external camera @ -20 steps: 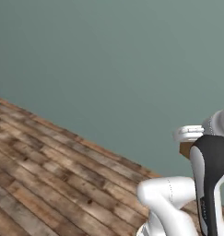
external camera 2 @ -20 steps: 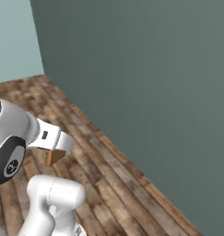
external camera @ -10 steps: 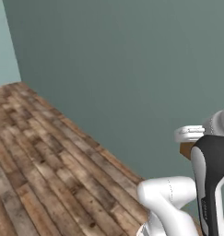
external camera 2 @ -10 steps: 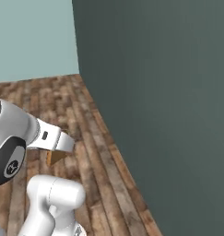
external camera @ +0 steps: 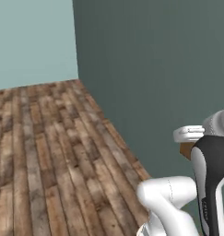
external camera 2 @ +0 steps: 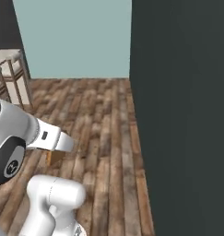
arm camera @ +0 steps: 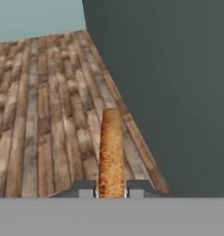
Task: Start the toaster. Once the lever pops up, take the bread to the plate on the dining counter.
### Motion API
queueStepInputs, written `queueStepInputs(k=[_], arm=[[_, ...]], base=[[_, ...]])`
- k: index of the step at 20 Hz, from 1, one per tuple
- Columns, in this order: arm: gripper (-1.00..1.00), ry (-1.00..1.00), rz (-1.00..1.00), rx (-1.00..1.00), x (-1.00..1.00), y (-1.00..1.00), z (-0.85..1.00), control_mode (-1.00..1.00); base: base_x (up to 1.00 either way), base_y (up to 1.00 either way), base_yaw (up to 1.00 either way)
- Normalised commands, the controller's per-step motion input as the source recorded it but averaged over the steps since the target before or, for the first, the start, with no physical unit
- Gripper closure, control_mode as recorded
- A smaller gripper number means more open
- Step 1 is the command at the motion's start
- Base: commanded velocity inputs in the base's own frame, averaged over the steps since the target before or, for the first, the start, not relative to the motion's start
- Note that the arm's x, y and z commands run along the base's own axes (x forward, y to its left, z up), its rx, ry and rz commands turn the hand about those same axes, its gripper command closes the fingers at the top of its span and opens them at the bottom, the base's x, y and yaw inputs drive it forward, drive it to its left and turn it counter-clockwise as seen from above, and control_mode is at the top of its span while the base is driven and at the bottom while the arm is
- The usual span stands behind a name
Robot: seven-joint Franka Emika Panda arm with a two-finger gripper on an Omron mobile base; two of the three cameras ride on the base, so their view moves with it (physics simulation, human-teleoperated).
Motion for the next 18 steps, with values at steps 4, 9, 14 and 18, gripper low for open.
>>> queueStepInputs(k=[4,9,14,18], arm=[[1.0,0.0,0.0,0.0,0.0,0.0,0.0,1.0],[1.0,0.0,0.0,0.0,0.0,0.0,0.0,1.0],[1.0,0.0,0.0,0.0,0.0,0.0,0.0,1.0],[1.0,0.0,0.0,0.0,0.0,0.0,0.0,1.0]], base=[[1.0,-0.11,0.55],[1.0,0.0,0.56],[1.0,-0.16,0.45],[1.0,-0.29,0.42]])
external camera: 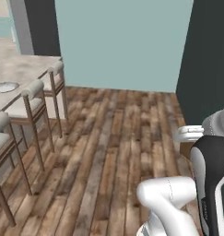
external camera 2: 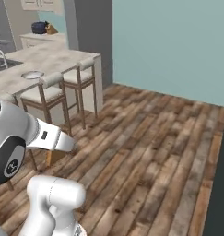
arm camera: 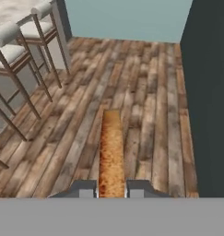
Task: Start the toaster. Once the lever pops up, take the bread to the plate on the dining counter.
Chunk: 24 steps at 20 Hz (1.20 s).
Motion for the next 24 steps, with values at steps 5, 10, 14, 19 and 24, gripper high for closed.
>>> queueStepInputs(k=[5,10,14,19,24], arm=[[1.0,0.0,0.0,0.0,0.0,0.0,0.0,1.0],[1.0,0.0,0.0,0.0,0.0,0.0,0.0,1.0],[1.0,0.0,0.0,0.0,0.0,0.0,0.0,1.0],[1.0,0.0,0.0,0.0,0.0,0.0,0.0,1.0],[1.0,0.0,0.0,0.0,0.0,0.0,0.0,1.0]], base=[[1.0,-0.26,0.41],[1.0,-0.26,0.43],[1.0,-0.17,0.42],[1.0,-0.14,0.42],[1.0,-0.14,0.43]])
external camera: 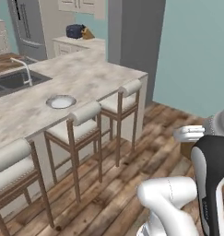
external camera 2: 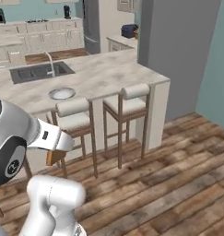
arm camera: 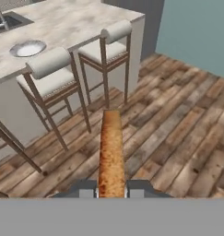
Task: Start the toaster. Once the lever pops up, take the bread to the plate on the dining counter.
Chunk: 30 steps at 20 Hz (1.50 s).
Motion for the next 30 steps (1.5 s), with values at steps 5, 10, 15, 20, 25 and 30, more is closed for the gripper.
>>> queueStepInputs(k=[5,10,15,20,25,30], arm=[[1.0,0.0,0.0,0.0,0.0,0.0,0.0,1.0],[1.0,0.0,0.0,0.0,0.0,0.0,0.0,1.0],[1.0,0.0,0.0,0.0,0.0,0.0,0.0,1.0],[1.0,0.0,0.0,0.0,0.0,0.0,0.0,1.0],[1.0,0.0,0.0,0.0,0.0,0.0,0.0,1.0],[1.0,0.0,0.0,0.0,0.0,0.0,0.0,1.0]], base=[[0.93,-0.11,0.43],[0.8,-0.05,0.51],[0.63,-0.16,0.49],[0.65,-0.09,0.45],[0.59,-0.12,0.3],[0.59,-0.26,0.14]])
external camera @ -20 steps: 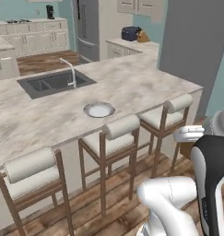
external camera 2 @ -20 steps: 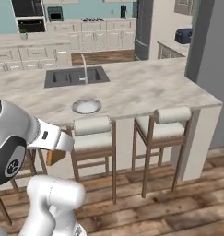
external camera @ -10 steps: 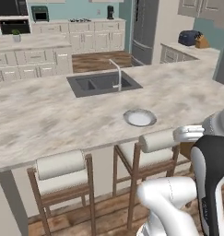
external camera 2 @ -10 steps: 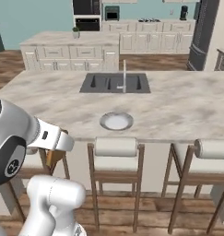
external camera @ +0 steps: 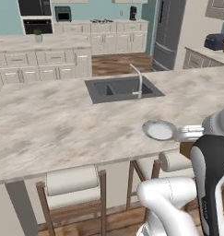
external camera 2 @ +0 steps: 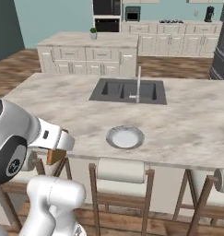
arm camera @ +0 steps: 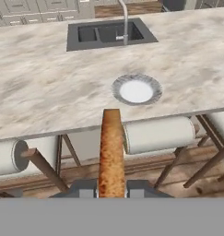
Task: Start the toaster. Once the lever pops up, take the bread to the plate on the dining counter.
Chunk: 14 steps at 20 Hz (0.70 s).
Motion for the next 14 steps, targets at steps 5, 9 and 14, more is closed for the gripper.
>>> queueStepInputs(k=[5,9,14], arm=[[1.0,0.0,0.0,0.0,0.0,0.0,0.0,1.0],[1.0,0.0,0.0,0.0,0.0,0.0,0.0,1.0],[1.0,0.0,0.0,0.0,0.0,0.0,0.0,1.0]], base=[[0.52,-0.41,0.18],[0.04,-0.44,0.14],[0.03,-0.51,0.11]])
